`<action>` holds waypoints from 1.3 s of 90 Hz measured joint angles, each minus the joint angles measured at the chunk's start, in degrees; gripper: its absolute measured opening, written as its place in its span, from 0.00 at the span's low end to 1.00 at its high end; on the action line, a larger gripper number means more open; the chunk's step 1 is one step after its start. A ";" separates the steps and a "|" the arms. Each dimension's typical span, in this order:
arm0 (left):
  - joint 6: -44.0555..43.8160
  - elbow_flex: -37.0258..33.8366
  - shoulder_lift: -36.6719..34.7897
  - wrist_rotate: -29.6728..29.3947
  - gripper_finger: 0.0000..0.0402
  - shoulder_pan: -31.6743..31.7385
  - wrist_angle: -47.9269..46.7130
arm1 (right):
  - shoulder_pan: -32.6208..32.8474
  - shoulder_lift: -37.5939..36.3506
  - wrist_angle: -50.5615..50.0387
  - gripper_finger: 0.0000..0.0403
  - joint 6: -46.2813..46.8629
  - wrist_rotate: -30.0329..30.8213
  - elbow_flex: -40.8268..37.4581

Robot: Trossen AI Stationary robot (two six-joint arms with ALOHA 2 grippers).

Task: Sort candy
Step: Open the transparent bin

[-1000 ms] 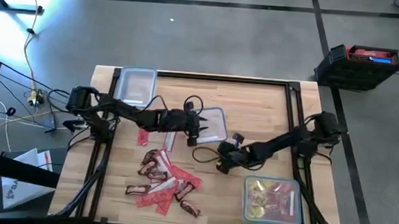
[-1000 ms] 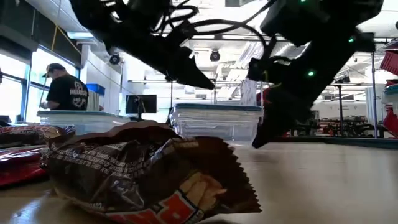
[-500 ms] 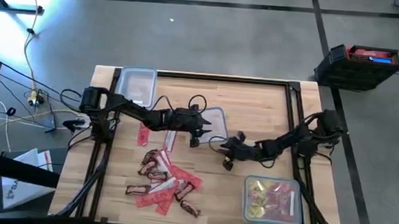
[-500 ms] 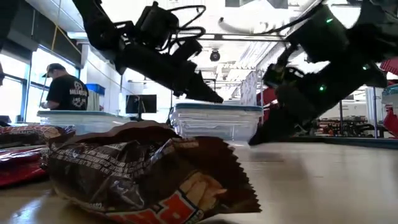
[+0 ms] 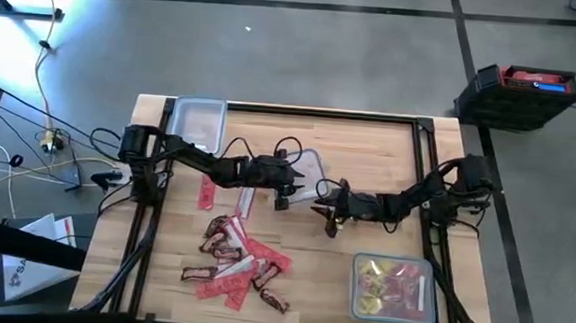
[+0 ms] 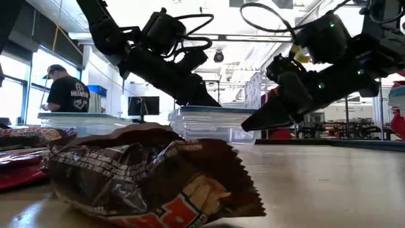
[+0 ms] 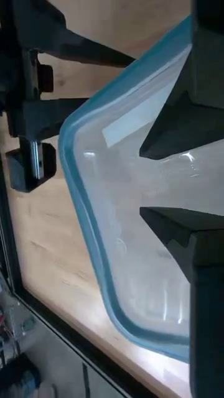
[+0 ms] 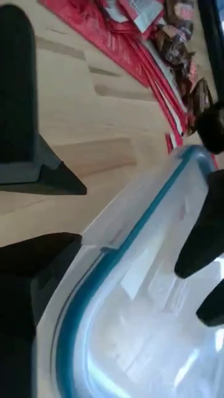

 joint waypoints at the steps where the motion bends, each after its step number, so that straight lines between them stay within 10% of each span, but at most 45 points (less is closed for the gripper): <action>1: 0.04 -0.01 0.00 0.01 0.31 0.03 0.04 | -0.05 0.00 0.19 0.19 -0.07 -0.10 0.00; 48: -4.50 -0.10 0.37 -1.32 0.31 0.27 1.18 | 0.04 -0.25 -1.00 0.19 0.64 -8.56 5.09; 75: -6.24 -0.12 0.37 -1.28 0.31 -0.04 0.96 | 2.57 0.04 -4.33 0.19 10.00 2.88 -0.05; 117: -10.41 -0.21 0.39 -1.74 0.31 -0.79 1.79 | -1.03 0.20 2.51 0.19 5.29 -0.87 -1.71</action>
